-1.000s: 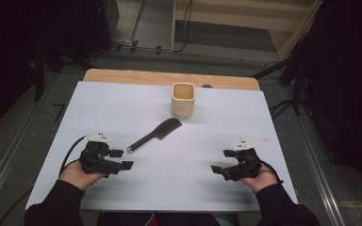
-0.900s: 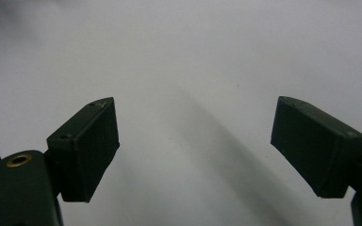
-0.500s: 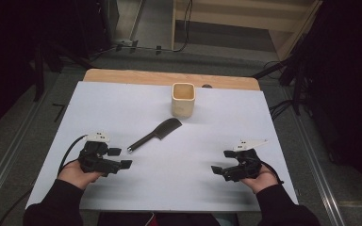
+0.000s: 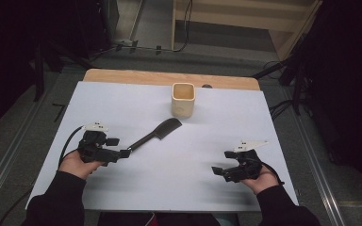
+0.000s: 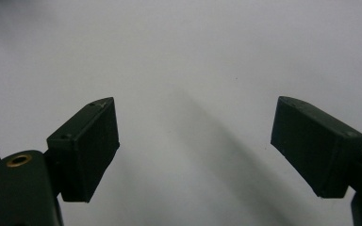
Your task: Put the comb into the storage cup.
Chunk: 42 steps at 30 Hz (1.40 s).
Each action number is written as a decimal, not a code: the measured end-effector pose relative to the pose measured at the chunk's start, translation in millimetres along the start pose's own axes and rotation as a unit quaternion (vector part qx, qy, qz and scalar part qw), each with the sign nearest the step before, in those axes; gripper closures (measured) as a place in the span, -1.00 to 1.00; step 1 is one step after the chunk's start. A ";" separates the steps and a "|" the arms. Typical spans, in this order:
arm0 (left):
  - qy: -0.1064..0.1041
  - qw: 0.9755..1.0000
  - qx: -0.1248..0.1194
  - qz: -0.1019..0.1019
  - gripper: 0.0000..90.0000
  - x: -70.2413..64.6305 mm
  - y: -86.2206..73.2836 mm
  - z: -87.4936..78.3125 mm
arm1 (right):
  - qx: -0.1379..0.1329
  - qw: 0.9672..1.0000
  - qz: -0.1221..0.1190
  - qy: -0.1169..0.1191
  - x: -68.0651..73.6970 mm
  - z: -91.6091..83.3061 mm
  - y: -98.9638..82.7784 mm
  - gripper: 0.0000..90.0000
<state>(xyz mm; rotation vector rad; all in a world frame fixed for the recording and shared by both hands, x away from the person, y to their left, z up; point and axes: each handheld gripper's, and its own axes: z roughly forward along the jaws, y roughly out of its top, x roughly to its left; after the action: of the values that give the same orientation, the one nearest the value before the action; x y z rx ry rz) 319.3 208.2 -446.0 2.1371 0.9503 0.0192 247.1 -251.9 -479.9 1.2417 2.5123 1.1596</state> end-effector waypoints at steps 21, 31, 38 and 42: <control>-0.008 1.000 0.014 0.014 -0.44 2.6 31.8 17.3 | 0.001 1.000 0.001 -0.003 -0.5 -0.8 -1.8 -0.69; -0.011 1.000 0.010 0.021 -0.45 5.9 47.8 26.1 | 0.002 1.000 0.000 -0.003 -0.5 -0.7 -1.9 -0.69; -0.006 0.999 0.007 0.031 -0.45 4.6 61.0 32.1 | 0.004 1.000 0.000 -0.004 -0.5 -0.4 -1.8 -0.69; -0.005 0.999 0.011 0.044 -0.45 0.4 65.0 37.0 | 0.004 1.000 0.001 -0.005 -0.8 -0.6 -2.1 -0.69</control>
<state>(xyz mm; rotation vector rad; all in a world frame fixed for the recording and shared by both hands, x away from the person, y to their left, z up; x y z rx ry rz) 371.4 157.4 -428.8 2.1957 0.8534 0.0418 246.1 -253.7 -481.0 1.2497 2.5116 1.1435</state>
